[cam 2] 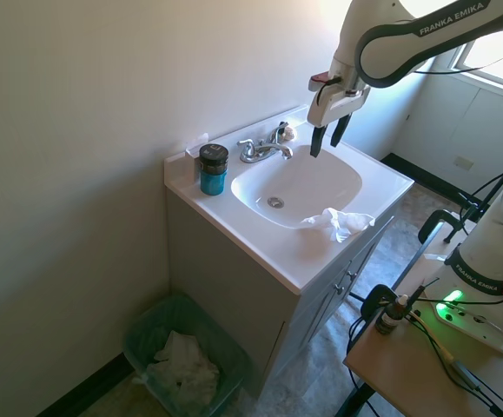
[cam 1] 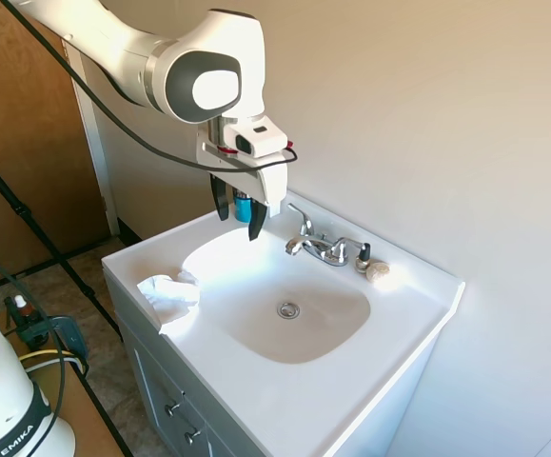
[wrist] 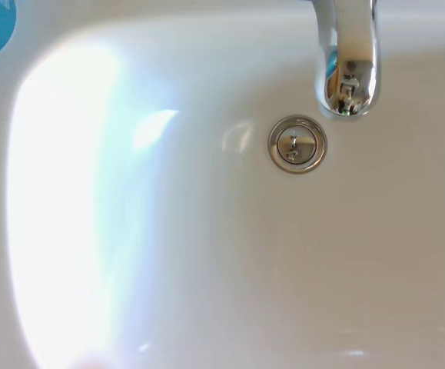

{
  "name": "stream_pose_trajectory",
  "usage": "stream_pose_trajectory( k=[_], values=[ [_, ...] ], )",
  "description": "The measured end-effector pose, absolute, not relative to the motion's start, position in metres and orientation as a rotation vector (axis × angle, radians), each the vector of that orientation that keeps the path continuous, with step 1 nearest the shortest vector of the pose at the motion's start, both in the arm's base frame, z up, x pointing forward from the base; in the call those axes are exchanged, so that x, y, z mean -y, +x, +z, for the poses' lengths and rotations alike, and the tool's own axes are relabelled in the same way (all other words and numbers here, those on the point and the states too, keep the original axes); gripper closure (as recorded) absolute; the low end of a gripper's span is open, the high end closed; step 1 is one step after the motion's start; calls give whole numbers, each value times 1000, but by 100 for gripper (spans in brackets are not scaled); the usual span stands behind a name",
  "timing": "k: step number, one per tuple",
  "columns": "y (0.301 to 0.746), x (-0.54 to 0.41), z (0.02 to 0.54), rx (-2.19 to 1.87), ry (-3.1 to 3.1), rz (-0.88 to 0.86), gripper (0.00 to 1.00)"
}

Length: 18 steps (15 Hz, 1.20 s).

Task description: Throw the tissue in the trash bin

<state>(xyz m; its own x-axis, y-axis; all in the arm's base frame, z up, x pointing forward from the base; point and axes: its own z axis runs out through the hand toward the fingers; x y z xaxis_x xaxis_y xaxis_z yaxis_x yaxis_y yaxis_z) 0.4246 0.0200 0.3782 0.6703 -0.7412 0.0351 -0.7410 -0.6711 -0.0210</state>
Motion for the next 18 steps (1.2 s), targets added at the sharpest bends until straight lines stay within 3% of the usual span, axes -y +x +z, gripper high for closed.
stream_pose_trajectory(
  k=[8,18],
  values=[
    [414,-26,370,-1217,-2941,63,0],
    [386,-67,317,-1103,-3108,281,0]
  ],
)
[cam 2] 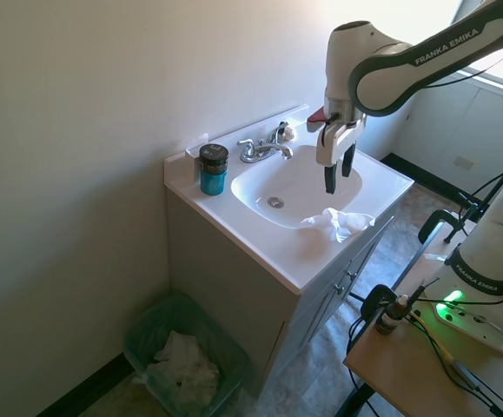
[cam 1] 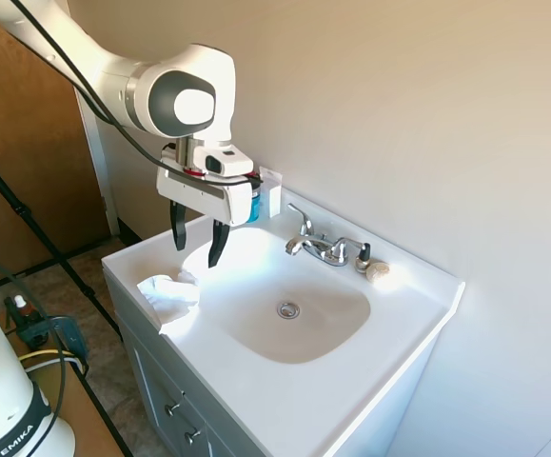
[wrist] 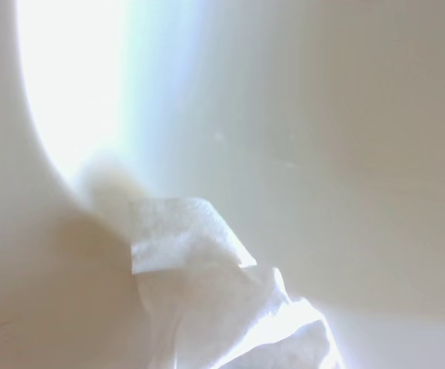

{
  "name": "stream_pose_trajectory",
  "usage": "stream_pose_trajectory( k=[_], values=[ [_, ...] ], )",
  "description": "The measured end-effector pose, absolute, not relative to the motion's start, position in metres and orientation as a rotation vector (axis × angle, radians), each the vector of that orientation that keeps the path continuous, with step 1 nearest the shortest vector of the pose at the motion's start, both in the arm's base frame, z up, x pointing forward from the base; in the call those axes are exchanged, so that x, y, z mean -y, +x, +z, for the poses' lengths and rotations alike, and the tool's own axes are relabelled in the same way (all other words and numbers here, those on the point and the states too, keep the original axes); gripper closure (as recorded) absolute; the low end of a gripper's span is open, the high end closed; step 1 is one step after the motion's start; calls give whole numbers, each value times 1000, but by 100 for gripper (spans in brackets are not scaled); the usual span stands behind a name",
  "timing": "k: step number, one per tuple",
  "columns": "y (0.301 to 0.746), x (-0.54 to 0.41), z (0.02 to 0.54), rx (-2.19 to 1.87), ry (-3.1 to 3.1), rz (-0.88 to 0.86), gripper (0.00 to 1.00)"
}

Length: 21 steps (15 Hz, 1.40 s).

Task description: Throw the tissue in the trash bin

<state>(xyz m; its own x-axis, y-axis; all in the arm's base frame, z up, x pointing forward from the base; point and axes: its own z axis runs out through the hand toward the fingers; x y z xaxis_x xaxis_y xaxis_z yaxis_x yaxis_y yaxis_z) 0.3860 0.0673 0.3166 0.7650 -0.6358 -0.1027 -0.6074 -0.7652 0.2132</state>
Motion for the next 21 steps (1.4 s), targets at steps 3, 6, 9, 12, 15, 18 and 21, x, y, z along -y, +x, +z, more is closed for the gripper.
stream_pose_trajectory(
  k=[3,6,9,12,15,18,21],
  values=[
    [384,-77,291,961,2772,-317,0],
    [382,-82,268,942,2745,-355,0],
    [380,-82,252,936,2726,-376,0],
    [380,-82,243,935,2724,-391,100],
    [380,-83,234,929,2726,-401,100],
    [380,-83,227,929,2728,-408,100],
    [381,-83,227,933,2730,-404,100]
  ],
)
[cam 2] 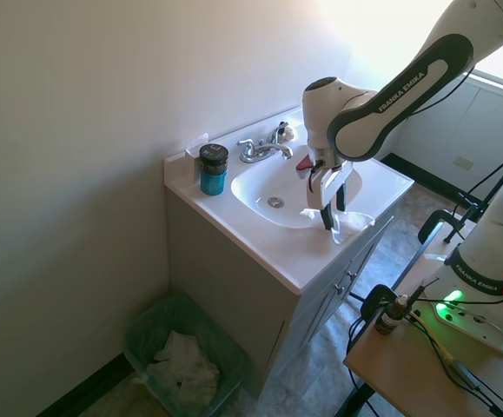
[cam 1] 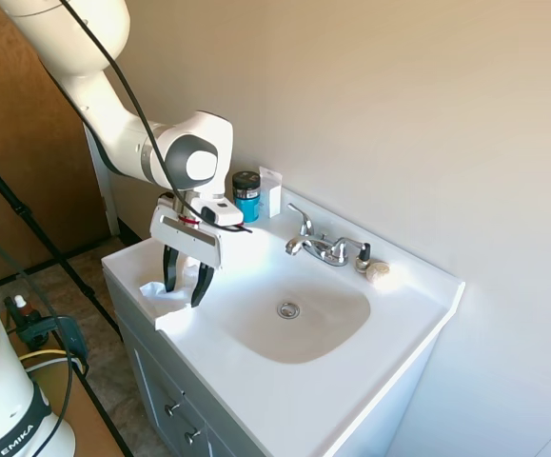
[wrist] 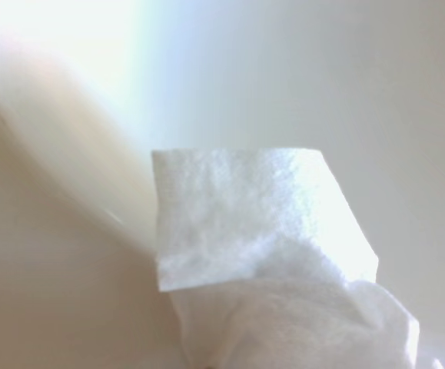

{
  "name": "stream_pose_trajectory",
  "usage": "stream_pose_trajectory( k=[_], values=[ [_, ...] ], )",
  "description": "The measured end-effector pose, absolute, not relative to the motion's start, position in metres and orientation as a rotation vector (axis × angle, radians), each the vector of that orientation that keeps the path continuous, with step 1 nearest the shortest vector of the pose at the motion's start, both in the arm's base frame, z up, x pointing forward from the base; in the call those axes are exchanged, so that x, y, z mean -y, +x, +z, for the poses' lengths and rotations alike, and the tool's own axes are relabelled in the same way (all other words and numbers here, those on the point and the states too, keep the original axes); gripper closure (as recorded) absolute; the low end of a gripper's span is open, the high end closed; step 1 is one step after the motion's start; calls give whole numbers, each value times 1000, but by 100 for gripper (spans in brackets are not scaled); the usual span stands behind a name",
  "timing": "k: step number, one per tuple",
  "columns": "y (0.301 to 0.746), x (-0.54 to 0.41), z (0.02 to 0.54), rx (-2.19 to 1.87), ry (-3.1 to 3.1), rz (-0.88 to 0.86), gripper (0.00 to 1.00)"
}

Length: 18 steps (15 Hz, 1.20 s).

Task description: Throw the tissue in the trash bin

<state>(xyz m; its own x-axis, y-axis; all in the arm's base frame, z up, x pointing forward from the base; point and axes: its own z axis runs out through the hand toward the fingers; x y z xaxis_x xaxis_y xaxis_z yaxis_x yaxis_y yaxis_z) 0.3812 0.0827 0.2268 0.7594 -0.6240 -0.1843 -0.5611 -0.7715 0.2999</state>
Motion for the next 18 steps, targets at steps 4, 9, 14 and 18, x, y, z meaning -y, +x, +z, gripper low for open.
stream_pose_trajectory(
  k=[4,9,14,18],
  values=[
    [382,-82,227,937,2733,-399,100],
    [384,-82,228,943,2744,-381,100],
    [389,-82,258,965,2773,-295,100],
    [385,-108,308,917,2828,-166,100]
  ],
)
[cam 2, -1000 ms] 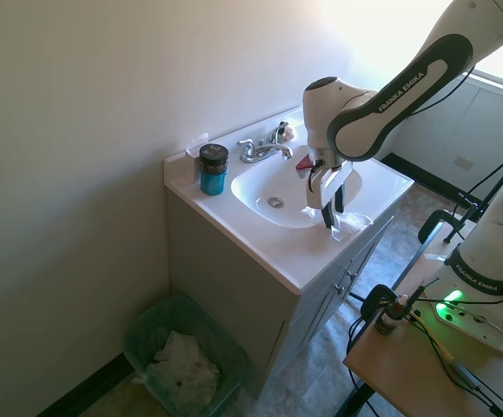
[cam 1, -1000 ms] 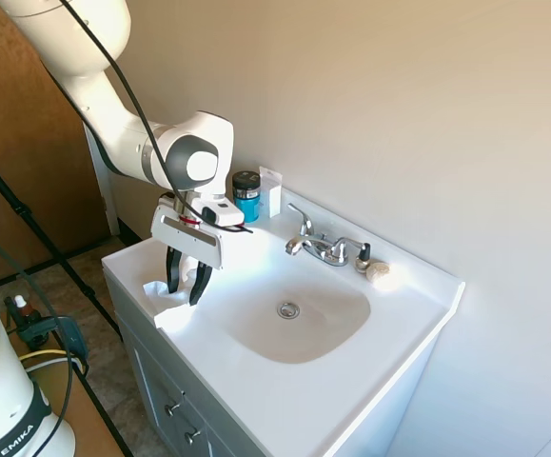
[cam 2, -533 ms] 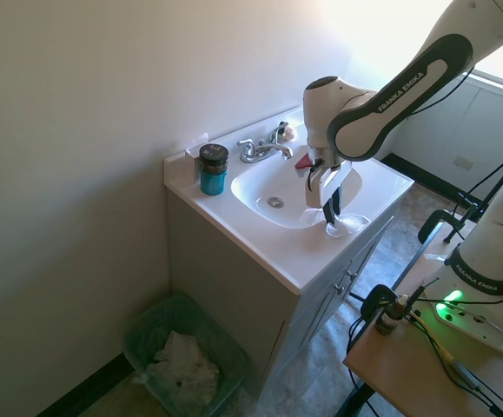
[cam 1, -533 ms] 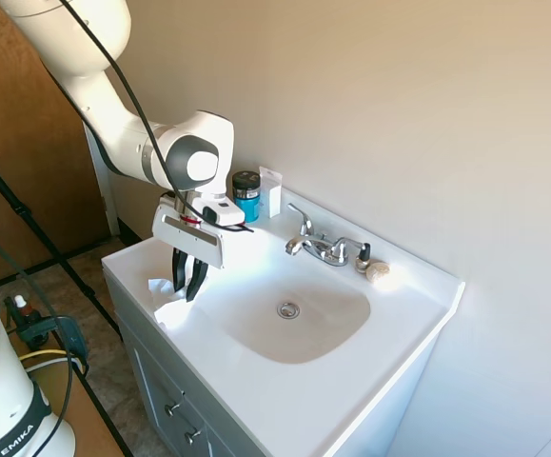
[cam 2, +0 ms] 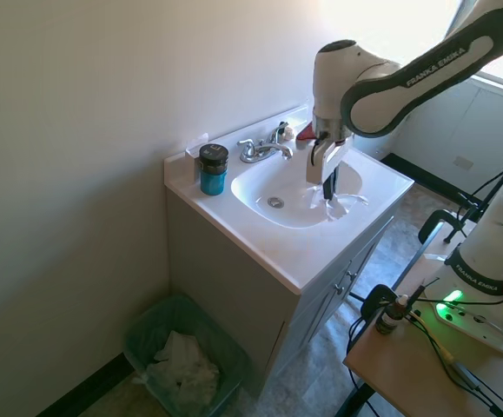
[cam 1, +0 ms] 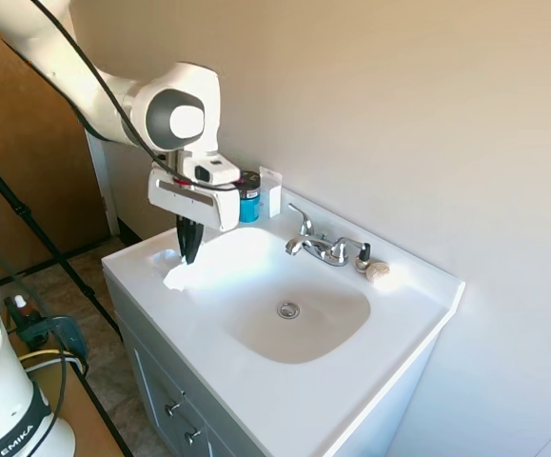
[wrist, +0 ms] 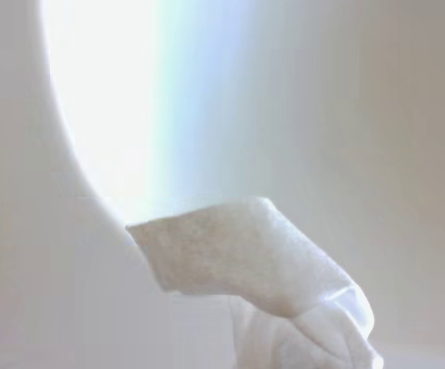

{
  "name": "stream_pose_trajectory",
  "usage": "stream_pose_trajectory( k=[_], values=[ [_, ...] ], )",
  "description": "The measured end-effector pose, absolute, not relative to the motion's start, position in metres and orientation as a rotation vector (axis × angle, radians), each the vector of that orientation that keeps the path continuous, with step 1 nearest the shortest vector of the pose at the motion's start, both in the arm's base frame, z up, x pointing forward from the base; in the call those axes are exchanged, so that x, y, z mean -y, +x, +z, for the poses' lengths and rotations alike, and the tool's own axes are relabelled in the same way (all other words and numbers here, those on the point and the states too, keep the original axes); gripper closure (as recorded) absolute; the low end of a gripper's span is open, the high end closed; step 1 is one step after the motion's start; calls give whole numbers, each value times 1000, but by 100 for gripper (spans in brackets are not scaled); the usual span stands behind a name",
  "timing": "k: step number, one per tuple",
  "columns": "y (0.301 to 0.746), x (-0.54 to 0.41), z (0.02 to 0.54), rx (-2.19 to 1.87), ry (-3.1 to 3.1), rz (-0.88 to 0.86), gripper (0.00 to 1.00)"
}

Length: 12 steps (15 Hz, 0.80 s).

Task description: Throw the tissue in the trash bin

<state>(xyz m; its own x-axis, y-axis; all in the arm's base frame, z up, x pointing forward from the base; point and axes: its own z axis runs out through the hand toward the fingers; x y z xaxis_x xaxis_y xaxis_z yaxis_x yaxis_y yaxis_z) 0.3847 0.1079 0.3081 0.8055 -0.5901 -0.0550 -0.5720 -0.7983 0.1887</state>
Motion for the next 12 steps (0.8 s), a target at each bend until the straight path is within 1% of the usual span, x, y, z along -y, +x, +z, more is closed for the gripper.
stream_pose_trajectory(
  k=[4,7,9,12],
  values=[
    [376,-202,345,807,2896,-21,100],
    [386,-274,363,752,2941,60,100],
    [398,-313,357,706,2945,94,100],
    [419,-371,325,636,2960,111,100]
  ],
)
